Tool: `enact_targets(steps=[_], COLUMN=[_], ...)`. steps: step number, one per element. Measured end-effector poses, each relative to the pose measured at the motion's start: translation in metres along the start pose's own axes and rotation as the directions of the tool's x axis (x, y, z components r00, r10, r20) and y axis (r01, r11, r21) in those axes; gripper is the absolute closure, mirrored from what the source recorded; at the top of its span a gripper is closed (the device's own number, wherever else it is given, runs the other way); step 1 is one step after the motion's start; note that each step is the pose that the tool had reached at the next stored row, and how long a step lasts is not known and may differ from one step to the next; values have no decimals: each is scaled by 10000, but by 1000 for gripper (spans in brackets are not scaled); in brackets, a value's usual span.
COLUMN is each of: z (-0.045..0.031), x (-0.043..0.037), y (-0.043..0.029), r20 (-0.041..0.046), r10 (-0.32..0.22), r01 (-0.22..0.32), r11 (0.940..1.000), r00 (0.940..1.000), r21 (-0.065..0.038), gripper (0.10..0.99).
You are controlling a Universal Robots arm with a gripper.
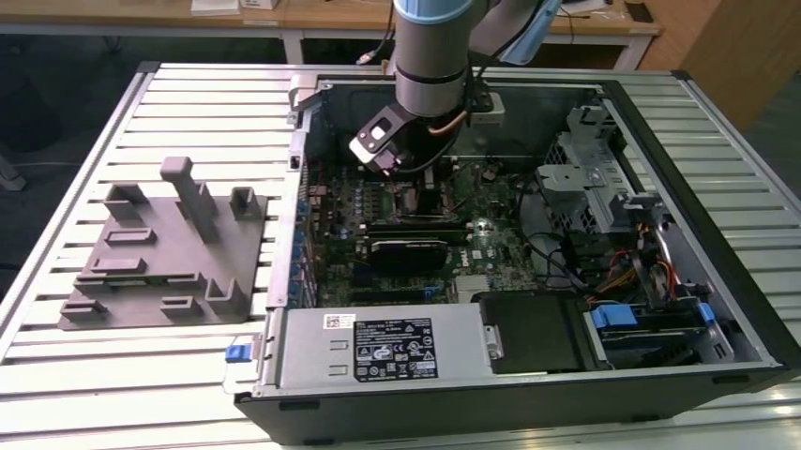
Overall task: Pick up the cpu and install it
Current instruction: 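Place the cpu into insertion slot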
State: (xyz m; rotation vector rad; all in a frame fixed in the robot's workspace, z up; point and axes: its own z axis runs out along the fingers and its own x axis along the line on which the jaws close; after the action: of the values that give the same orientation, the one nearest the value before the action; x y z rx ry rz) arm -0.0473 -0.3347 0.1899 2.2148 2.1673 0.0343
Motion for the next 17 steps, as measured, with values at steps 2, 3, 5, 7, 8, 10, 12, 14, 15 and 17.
enact_targets(steps=[2,3,5,7,8,10,12,14,15,17], z=[2,2,3,3,3,3,4,5,5,3], x=[1,1,2,2,2,2,2,3,3,2], y=[0,0,0,0,0,0,0,0,0,-1], r20=[-4,-5,-7,-8,-8,-8,-8,-14,-14,-35], r10=[-98,-114,-121,-128,-131,-137,-144,-150,-153,-152], r01=[98,114,121,128,131,137,143,150,153,152], r11=[10000,9999,9999,9999,9999,9999,9999,9999,9999,9999], r00=[10000,9999,9999,9999,9999,9999,9999,9999,9999,9999], r21=[-2,-1,-2,-2,-2,-3,-6,-6,-5,-4], gripper=[541,541,541,541,541,541,533,475,475,475])
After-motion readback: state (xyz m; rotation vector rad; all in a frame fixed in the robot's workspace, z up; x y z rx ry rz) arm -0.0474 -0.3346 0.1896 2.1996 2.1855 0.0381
